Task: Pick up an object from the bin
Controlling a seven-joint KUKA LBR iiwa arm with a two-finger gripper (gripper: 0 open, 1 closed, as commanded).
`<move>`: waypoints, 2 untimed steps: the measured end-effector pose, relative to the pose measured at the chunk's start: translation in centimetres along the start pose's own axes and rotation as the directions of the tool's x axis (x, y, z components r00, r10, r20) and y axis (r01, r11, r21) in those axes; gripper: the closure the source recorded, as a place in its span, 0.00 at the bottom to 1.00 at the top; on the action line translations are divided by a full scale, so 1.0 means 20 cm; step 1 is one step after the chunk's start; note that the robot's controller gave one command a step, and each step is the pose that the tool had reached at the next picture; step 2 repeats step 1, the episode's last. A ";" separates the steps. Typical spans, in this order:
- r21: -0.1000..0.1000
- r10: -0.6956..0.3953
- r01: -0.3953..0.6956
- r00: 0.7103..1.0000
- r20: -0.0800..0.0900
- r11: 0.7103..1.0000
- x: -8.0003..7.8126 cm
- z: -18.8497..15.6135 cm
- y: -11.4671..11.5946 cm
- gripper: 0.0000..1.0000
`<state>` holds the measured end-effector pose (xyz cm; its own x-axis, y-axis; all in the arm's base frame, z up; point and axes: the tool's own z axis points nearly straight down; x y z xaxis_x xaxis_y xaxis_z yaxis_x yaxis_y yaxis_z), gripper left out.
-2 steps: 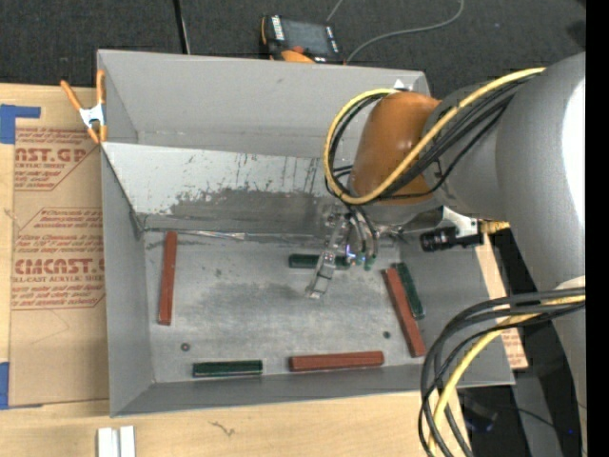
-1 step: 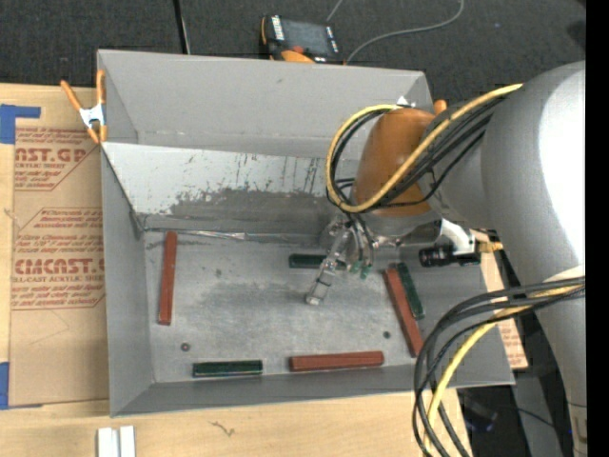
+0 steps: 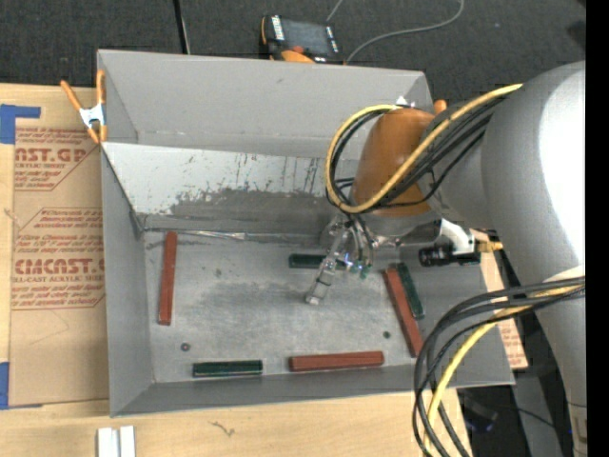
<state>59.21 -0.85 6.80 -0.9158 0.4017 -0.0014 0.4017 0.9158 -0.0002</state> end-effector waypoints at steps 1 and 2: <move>-0.001 0.000 0.000 1.000 0.001 1.000 0.00 -0.01 0.00 1.00; -0.001 0.000 0.000 1.000 0.001 1.000 0.00 -0.01 0.00 1.00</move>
Offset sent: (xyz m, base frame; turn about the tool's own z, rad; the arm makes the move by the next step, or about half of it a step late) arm 0.0000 0.0000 0.0000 0.0000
